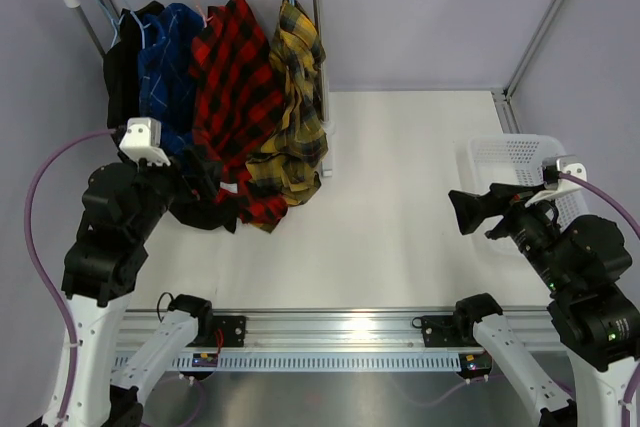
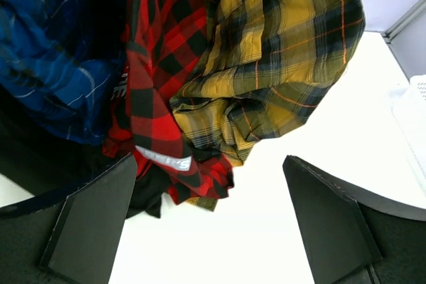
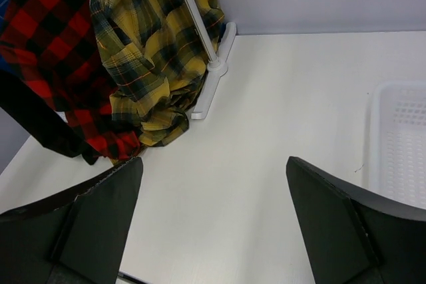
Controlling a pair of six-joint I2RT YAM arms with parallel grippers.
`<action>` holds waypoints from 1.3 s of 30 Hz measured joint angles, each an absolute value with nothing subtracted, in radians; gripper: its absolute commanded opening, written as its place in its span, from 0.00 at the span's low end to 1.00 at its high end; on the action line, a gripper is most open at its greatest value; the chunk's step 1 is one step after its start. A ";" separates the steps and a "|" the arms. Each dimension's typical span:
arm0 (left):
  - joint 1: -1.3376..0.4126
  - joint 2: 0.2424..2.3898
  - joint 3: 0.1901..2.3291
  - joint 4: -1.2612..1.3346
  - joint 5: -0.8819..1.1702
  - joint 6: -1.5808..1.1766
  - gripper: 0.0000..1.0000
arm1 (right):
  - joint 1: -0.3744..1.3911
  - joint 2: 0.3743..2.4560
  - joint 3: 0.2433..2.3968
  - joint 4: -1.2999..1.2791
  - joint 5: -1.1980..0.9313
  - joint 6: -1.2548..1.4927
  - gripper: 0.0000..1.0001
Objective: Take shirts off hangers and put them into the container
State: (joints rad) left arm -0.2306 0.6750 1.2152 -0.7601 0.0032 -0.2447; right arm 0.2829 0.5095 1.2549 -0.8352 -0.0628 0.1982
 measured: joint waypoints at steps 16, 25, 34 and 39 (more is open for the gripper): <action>-0.462 1.341 1.794 -0.756 -0.078 -0.396 0.99 | 0.283 0.559 1.244 -0.834 -0.064 0.224 0.99; -0.573 1.743 2.207 -0.743 -0.306 -0.411 0.85 | 0.283 0.607 1.239 -0.835 -0.062 0.231 1.00; -0.590 1.914 2.265 -0.739 -0.531 -0.373 0.57 | 0.283 0.607 1.230 -0.836 -0.063 0.244 1.00; -0.577 1.959 2.266 -0.729 -0.570 -0.349 0.21 | 0.283 0.606 1.228 -0.836 -0.064 0.244 0.99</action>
